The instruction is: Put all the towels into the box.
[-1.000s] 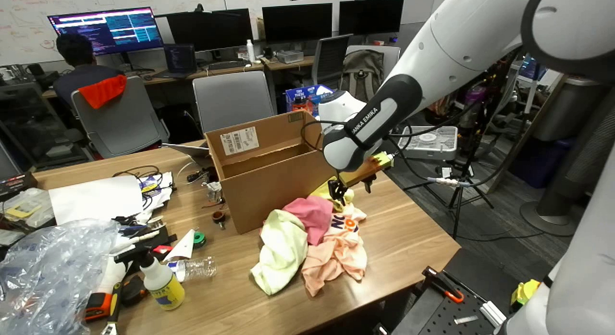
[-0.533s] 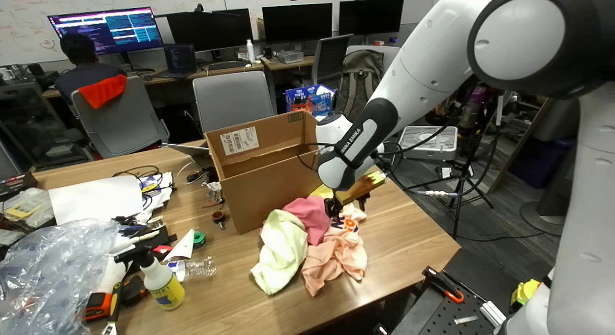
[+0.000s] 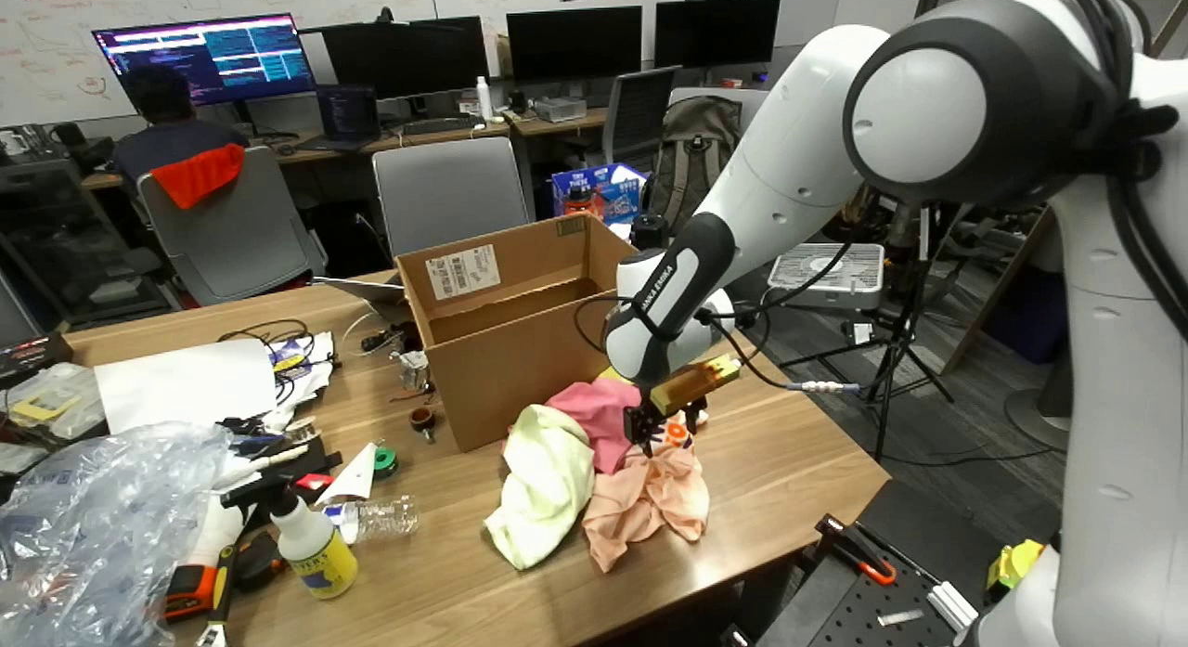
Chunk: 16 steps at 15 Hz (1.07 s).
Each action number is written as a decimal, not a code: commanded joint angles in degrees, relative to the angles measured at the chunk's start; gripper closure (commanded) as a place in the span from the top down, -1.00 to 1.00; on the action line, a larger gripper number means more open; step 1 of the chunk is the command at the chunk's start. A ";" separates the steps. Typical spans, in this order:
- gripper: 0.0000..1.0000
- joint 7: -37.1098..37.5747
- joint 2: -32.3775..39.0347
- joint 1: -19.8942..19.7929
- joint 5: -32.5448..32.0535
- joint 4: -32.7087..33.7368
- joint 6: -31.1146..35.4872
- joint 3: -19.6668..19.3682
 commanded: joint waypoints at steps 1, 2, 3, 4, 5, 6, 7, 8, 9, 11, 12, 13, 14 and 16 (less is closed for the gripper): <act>1.00 -6.07 2.39 -2.80 4.27 1.90 0.50 1.15; 1.00 -7.52 2.95 -3.52 5.28 2.06 0.38 1.46; 1.00 -8.77 3.54 -4.05 5.99 2.21 0.49 1.57; 1.00 -9.85 4.01 -4.57 6.81 2.34 0.30 1.91; 1.00 -10.85 4.67 -5.07 7.44 2.48 0.39 2.10; 1.00 -11.64 5.21 -5.36 7.85 2.52 0.41 2.31; 1.00 -12.42 5.68 -5.65 8.22 2.50 0.37 2.63; 1.00 -12.96 6.07 -5.79 8.50 2.51 0.23 2.99; 1.00 -13.41 6.43 -5.71 8.67 2.49 0.19 3.33; 1.00 -14.47 7.14 -5.67 8.76 2.58 0.18 4.16; 1.00 -14.89 7.36 -5.47 8.65 2.62 0.14 4.64; 1.00 -15.20 7.53 -5.26 8.46 2.70 0.14 5.03; 1.00 -15.69 7.80 -5.19 8.39 2.87 0.12 5.52; 1.00 -16.02 7.95 -4.85 8.05 3.05 -0.05 6.00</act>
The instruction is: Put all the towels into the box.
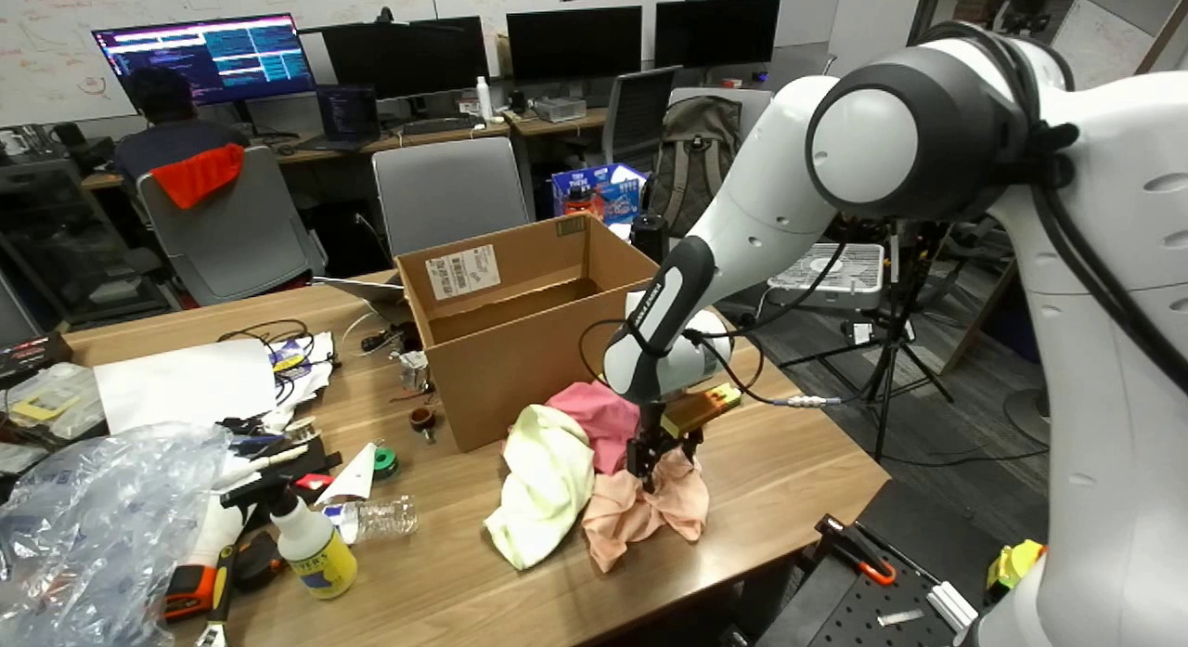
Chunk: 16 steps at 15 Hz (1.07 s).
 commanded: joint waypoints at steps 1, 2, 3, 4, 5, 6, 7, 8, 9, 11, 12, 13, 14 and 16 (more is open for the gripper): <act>1.00 -2.25 0.92 0.28 0.68 1.44 -0.21 0.82; 1.00 -2.17 0.93 0.45 0.45 1.48 -0.32 0.69; 1.00 -1.91 0.99 0.69 0.03 1.55 -0.34 0.22; 1.00 -1.81 0.97 0.70 -0.05 1.63 -0.42 0.01; 0.50 -1.59 0.94 0.78 -0.29 1.67 -0.40 -0.35; 0.45 -1.22 0.90 0.93 -0.52 1.69 -0.27 -0.75; 0.31 -1.28 0.83 0.89 -0.64 1.72 -0.30 -0.98; 0.16 -0.81 0.70 1.14 -1.07 1.71 -0.22 -1.54; -0.03 -0.61 0.60 1.08 -1.10 1.76 -0.28 -1.81; -0.34 0.54 -0.42 1.66 -1.93 1.33 -0.13 -2.94; -0.47 1.41 -1.30 2.16 -2.55 0.85 0.07 -3.71; -0.61 2.28 -2.40 2.59 -3.16 0.43 0.01 -4.39; -0.79 3.28 -3.54 3.13 -4.02 0.04 -0.05 -5.10; -0.99 6.33 -7.21 4.90 -6.50 -1.22 -0.23 -7.00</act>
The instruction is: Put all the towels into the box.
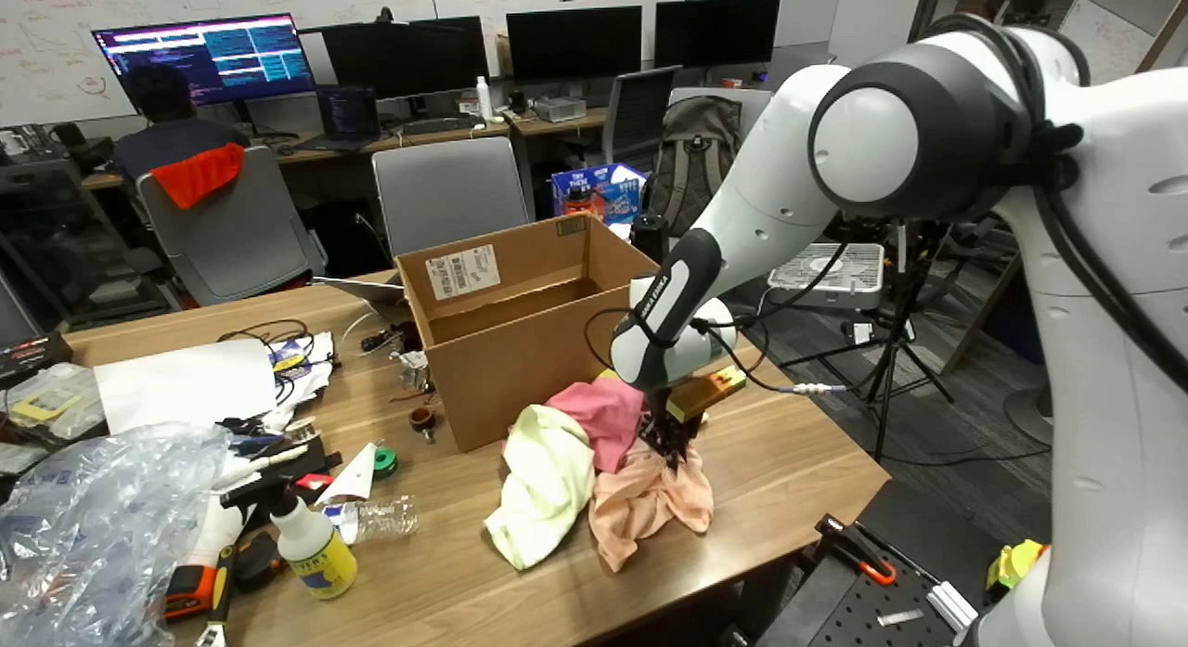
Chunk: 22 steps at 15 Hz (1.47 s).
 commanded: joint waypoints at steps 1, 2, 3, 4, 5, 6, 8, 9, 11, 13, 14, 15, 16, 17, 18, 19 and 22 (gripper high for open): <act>-1.00 6.22 -7.91 3.92 -4.60 -2.69 -0.45 -3.70; -1.00 8.08 -10.16 4.90 -6.18 -3.24 -0.64 -4.57; -1.00 9.95 -12.17 5.77 -7.83 -3.56 -0.94 -5.34; -0.98 11.81 -14.87 6.53 -9.18 -3.99 -1.55 -5.82; -0.98 14.21 -17.24 7.48 -11.24 -4.33 -1.81 -6.53; -0.98 16.55 -19.82 8.31 -13.73 -4.72 -2.20 -7.11; -0.98 21.71 -24.89 9.38 -18.95 -4.89 -3.95 -7.55; -0.98 24.00 -27.31 9.49 -21.12 -4.47 -5.82 -7.18; -0.98 28.72 -31.88 9.04 -25.87 -3.88 -8.70 -6.10; -0.98 32.12 -35.89 8.11 -29.36 -2.58 -12.62 -4.31; -0.98 33.19 -37.55 7.68 -30.53 -1.68 -14.78 -3.33; -0.98 33.93 -38.93 7.26 -31.54 -0.78 -16.81 -2.33; -0.98 34.60 -40.07 6.85 -32.68 0.24 -18.29 -1.32; -0.98 35.12 -40.86 6.48 -33.71 1.52 -19.69 -0.34; -0.98 35.61 -41.35 6.12 -34.81 2.90 -20.98 0.62; -0.98 35.73 -41.62 5.77 -35.74 4.77 -22.19 1.50; -0.98 34.85 -41.24 5.26 -37.63 11.32 -26.03 3.57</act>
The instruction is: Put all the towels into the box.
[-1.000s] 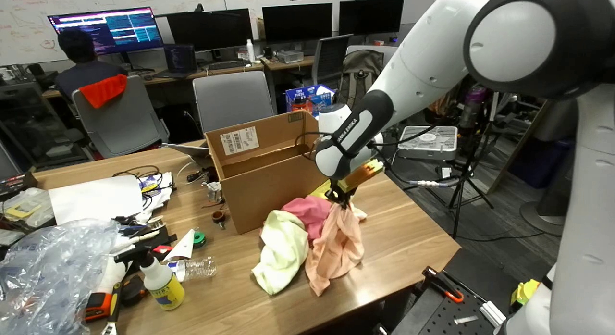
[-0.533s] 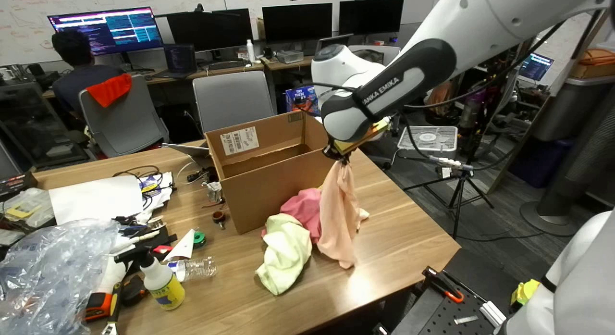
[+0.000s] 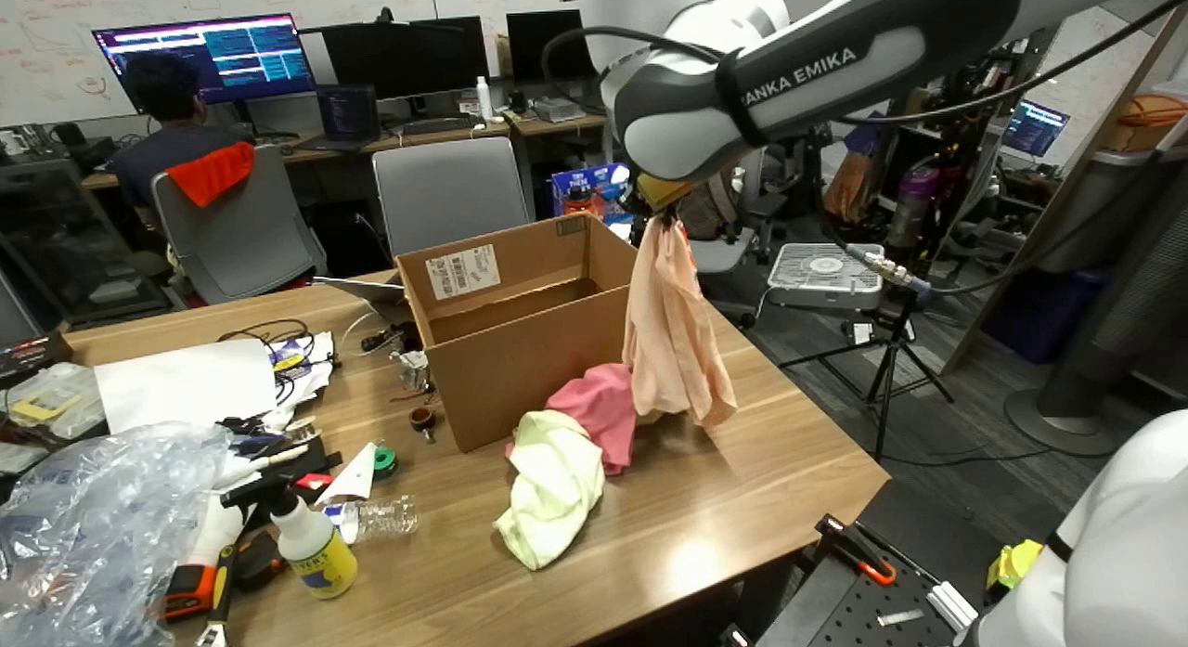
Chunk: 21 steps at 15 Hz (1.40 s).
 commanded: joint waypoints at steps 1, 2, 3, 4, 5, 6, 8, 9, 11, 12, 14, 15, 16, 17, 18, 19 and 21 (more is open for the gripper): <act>-0.98 0.25 0.96 -1.34 -3.42 9.10 -5.27 3.01; -0.98 -0.08 1.59 -1.30 -4.11 11.87 -6.62 3.49; -0.98 -0.31 2.33 -1.22 -4.82 14.62 -7.95 3.86; -0.98 -0.56 3.25 -1.12 -5.38 17.56 -9.41 4.17; -0.98 -0.77 4.36 -0.99 -5.86 20.42 -10.96 4.44; -0.98 -0.48 5.74 -0.91 -6.79 23.30 -12.56 4.73; -0.98 -0.20 8.43 -0.52 -8.22 28.26 -15.11 4.99; -0.98 -0.46 9.96 -0.24 -8.80 30.70 -16.27 4.96; -0.98 -0.68 13.89 0.32 -9.87 35.55 -17.91 4.60; -0.98 -0.98 15.84 0.66 -10.08 37.86 -18.51 4.32; -0.98 -2.01 20.70 1.40 -9.89 43.16 -19.25 3.77; -0.98 -2.59 23.24 0.71 -9.44 45.73 -19.27 4.69; -0.98 -3.34 25.62 2.29 -9.31 48.40 -19.35 3.20; -0.98 -4.18 27.90 2.81 -8.94 50.79 -19.27 2.87; -0.98 -5.02 30.34 3.50 -8.82 53.26 -19.09 2.48; -0.98 -5.95 32.49 4.14 -8.61 55.66 -18.91 2.05; -0.98 -7.53 36.43 5.60 -8.35 60.48 -18.78 1.20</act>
